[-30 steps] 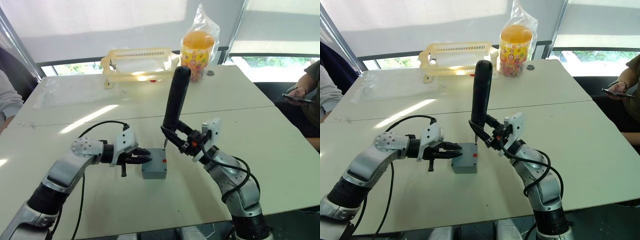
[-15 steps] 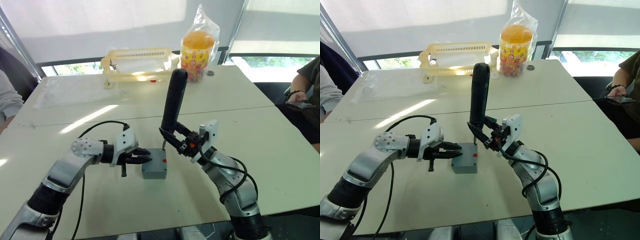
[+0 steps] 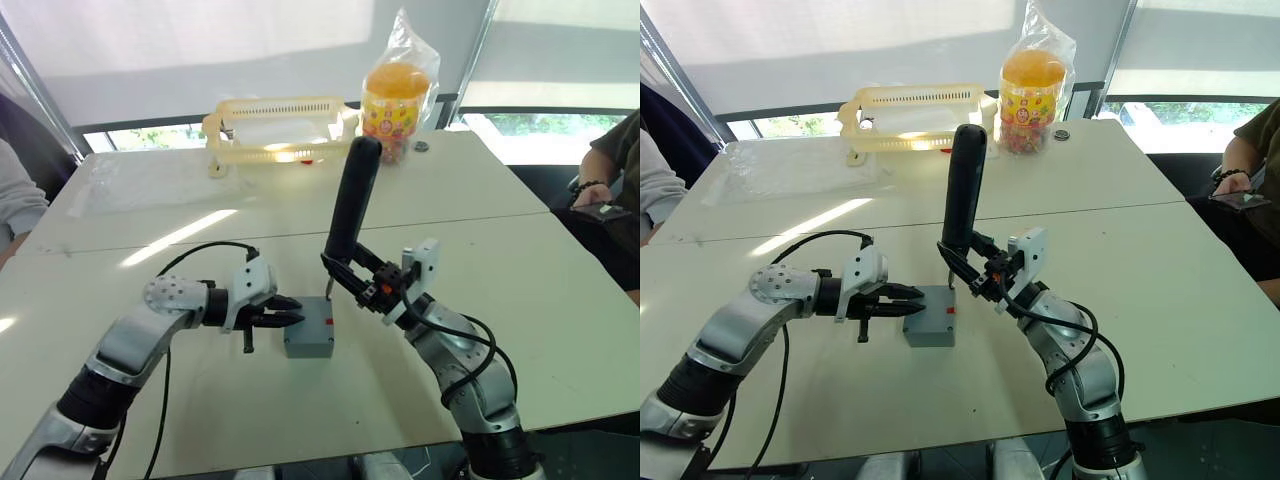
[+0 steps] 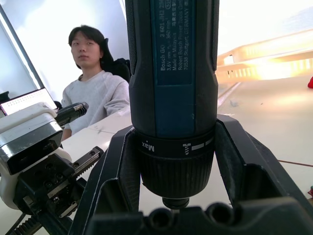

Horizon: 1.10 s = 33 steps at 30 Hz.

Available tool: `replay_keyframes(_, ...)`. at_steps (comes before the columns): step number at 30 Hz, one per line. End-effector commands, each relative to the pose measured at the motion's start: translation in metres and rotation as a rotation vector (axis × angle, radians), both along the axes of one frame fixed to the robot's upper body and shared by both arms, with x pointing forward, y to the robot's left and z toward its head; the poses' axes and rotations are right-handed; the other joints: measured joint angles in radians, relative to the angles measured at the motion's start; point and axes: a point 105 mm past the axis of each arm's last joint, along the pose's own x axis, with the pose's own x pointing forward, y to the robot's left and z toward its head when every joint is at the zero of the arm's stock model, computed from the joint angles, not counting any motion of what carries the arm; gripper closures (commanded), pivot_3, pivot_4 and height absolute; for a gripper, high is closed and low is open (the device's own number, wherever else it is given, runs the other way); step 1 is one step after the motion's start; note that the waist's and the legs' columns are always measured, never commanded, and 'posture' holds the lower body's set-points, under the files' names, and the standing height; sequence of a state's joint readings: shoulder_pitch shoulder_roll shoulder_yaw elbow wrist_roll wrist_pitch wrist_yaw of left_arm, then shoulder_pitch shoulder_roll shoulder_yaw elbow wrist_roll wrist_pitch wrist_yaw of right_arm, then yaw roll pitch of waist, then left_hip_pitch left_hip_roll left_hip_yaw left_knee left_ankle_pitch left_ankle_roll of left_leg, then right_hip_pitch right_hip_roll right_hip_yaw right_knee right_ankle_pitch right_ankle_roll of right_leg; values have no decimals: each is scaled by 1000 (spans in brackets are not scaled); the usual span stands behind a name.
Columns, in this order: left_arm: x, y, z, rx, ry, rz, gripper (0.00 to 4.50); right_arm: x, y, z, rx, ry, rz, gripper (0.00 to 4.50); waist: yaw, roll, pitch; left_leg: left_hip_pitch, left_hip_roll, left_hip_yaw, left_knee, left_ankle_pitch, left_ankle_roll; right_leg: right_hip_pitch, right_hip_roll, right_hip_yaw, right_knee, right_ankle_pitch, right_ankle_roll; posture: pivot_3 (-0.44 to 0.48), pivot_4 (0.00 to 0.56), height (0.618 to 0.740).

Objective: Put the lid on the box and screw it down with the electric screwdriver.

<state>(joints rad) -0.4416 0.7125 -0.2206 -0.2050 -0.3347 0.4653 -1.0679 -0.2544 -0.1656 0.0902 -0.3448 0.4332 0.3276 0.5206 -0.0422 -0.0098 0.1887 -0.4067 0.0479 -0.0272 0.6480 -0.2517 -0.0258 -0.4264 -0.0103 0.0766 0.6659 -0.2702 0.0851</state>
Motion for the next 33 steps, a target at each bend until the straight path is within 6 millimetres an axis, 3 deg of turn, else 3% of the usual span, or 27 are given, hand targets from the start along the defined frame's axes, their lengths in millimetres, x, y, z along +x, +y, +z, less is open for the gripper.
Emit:
replay_keyframes(1,1,5,-19,55,51,30,3565,-8,-2,23,38,-91,10,2762,0,0,0,0,0,0,0,0,0,0,0,0,0,0,0,0,150,740)
replay_keyframes(17,2,5,-20,55,46,31,3565,-11,-1,34,75,-102,21,2762,0,0,0,0,0,0,0,0,0,0,0,0,0,0,0,0,150,740)
replay_keyframes(33,3,5,-19,54,38,39,3565,-6,-2,14,33,-68,9,2762,0,0,0,0,0,0,0,0,0,0,0,0,0,0,0,0,150,740)
